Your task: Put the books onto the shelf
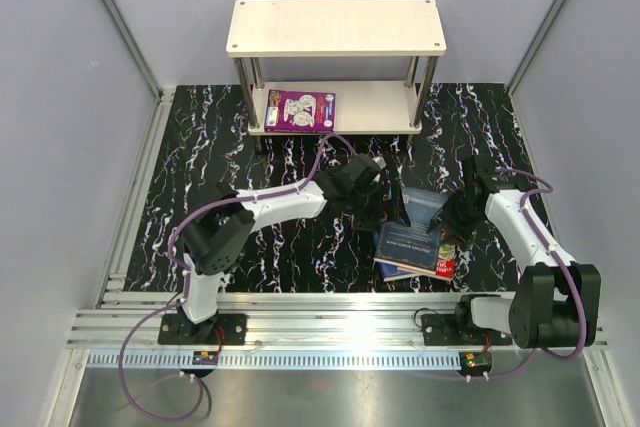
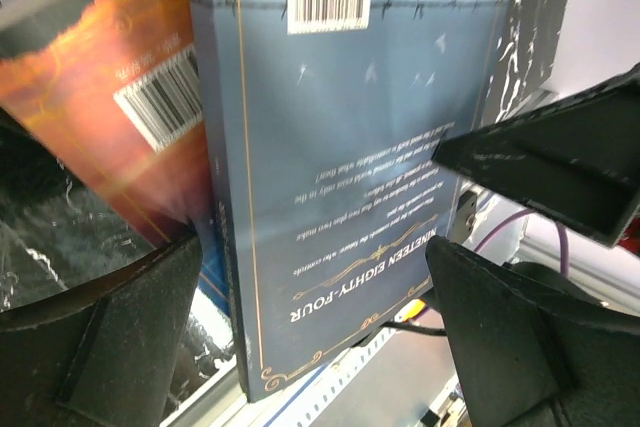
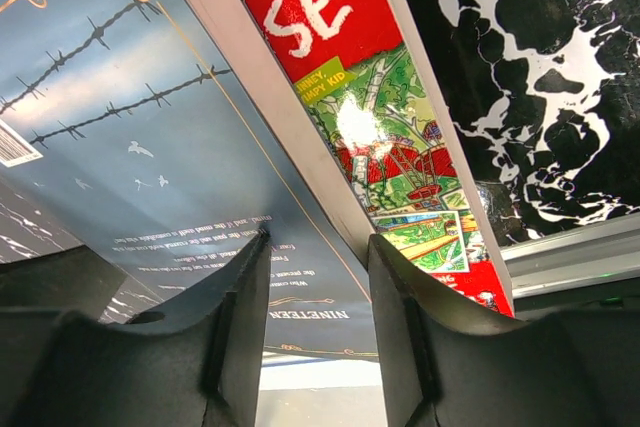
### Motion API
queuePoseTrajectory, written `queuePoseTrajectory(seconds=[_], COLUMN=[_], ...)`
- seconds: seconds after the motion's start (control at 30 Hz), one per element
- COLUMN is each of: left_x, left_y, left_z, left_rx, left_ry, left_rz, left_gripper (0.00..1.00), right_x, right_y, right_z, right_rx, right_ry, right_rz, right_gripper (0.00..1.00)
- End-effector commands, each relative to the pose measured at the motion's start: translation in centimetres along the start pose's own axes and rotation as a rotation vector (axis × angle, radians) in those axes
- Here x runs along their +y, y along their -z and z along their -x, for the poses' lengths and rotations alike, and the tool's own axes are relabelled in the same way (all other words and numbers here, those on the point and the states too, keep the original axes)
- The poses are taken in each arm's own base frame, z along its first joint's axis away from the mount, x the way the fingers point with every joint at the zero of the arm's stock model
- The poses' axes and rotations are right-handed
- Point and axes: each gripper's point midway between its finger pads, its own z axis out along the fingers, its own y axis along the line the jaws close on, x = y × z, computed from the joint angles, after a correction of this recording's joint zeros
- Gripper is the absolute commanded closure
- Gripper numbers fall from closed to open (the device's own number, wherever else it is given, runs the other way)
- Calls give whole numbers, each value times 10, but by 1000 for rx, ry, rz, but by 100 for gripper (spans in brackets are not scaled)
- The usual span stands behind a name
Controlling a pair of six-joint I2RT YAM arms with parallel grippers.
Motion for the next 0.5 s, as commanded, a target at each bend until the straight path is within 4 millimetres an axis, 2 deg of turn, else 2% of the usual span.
queuePoseTrajectory(seconds=[0.0, 0.17, 0.4, 0.47], left_x=[-15, -34, -32, -40], left_y=[-3, 5, 2, 4], left_z=[7, 11, 2, 0], left_rx=[-17, -30, 12, 22], left_ry=[-22, -52, -50, -58], left_rz=[-72, -146, -179, -221], left_gripper=[2, 2, 5, 8], right_x=[-19, -12, -3, -2], right_y=[-17, -23, -25, -24], right_z=[-18, -24, -21, -18], right_rx=[71, 95, 101, 94], right_ry=[22, 55, 81, 88], right_rz=[-79, -75, -90, -95], right_gripper=[62, 78, 84, 84])
